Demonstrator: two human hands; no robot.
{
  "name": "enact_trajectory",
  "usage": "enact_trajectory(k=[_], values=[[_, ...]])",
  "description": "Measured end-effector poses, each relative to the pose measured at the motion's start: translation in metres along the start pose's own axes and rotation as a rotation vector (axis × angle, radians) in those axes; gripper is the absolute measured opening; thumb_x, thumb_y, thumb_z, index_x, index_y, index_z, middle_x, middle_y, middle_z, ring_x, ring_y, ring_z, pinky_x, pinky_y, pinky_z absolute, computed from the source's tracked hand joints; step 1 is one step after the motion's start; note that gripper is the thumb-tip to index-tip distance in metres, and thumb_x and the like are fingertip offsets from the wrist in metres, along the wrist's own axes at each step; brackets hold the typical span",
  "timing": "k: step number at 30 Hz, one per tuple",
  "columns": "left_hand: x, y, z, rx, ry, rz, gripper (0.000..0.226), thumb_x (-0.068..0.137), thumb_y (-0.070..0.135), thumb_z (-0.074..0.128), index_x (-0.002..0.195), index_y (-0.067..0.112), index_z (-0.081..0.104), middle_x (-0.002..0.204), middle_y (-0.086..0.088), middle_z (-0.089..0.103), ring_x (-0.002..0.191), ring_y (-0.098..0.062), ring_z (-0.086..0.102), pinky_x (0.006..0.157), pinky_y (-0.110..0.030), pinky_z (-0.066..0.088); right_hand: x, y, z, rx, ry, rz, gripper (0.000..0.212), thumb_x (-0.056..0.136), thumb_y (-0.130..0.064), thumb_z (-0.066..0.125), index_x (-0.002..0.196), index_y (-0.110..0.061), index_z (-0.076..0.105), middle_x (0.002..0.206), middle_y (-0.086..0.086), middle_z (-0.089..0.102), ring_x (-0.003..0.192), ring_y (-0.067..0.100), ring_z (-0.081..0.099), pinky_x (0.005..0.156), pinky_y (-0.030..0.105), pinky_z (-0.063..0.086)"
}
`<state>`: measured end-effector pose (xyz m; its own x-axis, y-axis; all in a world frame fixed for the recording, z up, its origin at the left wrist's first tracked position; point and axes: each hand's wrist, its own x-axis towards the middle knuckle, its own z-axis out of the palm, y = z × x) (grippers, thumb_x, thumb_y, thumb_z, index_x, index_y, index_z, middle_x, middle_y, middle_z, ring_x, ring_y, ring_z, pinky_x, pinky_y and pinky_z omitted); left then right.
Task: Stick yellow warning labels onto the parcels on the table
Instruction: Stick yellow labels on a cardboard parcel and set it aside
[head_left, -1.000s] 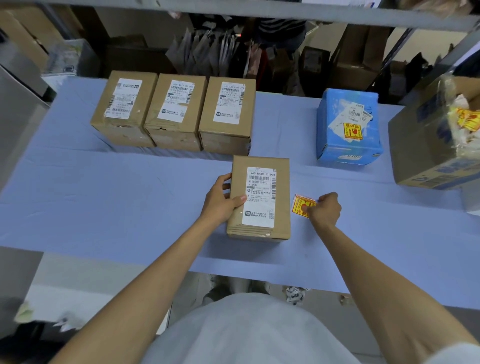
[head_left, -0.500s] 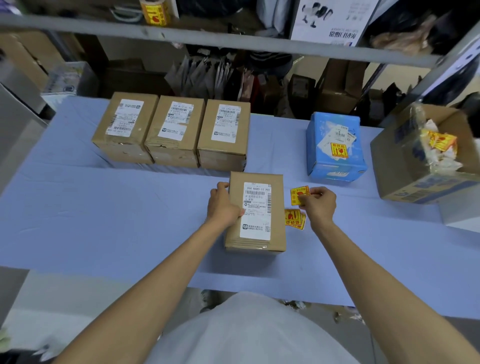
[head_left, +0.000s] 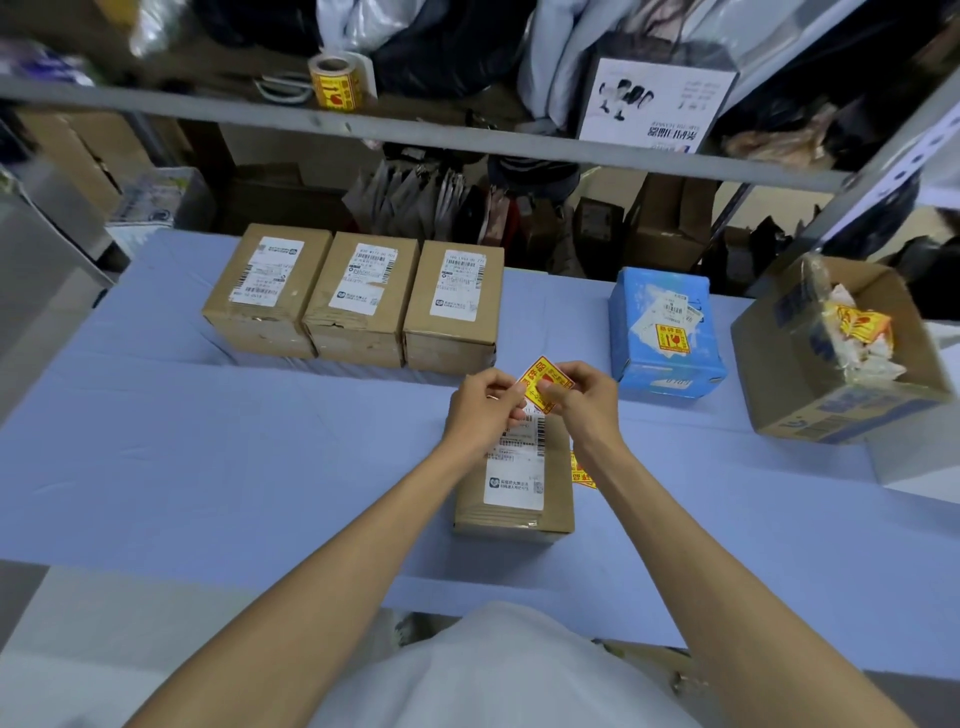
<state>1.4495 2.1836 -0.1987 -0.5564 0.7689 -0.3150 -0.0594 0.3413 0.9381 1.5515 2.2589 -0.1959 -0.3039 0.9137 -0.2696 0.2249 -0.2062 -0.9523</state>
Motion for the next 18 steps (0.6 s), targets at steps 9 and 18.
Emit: enact_trajectory(k=[9,18], values=[[0.002,0.001,-0.012,-0.017,-0.023,-0.036,0.009,0.092,0.015,0.06,0.094,0.009,0.066,0.074,-0.004,0.065,0.065,-0.013,0.062,0.067,-0.026,0.058,0.005,-0.005,0.003,-0.07,-0.042,-0.019,0.012,0.086,0.001,0.064,0.098,-0.001,0.064,0.086,0.01,0.065,0.073,0.015,0.062,0.064,0.023,0.051],[0.004,0.003,-0.021,0.006,-0.099,-0.032,0.009,0.093,0.012,0.057,0.095,0.009,0.065,0.078,-0.005,0.066,0.067,-0.013,0.063,0.075,-0.034,0.058,0.008,-0.007,0.003,-0.094,-0.069,-0.01,0.017,0.085,0.001,0.065,0.101,-0.001,0.064,0.09,0.009,0.066,0.076,0.014,0.063,0.063,0.019,0.051]])
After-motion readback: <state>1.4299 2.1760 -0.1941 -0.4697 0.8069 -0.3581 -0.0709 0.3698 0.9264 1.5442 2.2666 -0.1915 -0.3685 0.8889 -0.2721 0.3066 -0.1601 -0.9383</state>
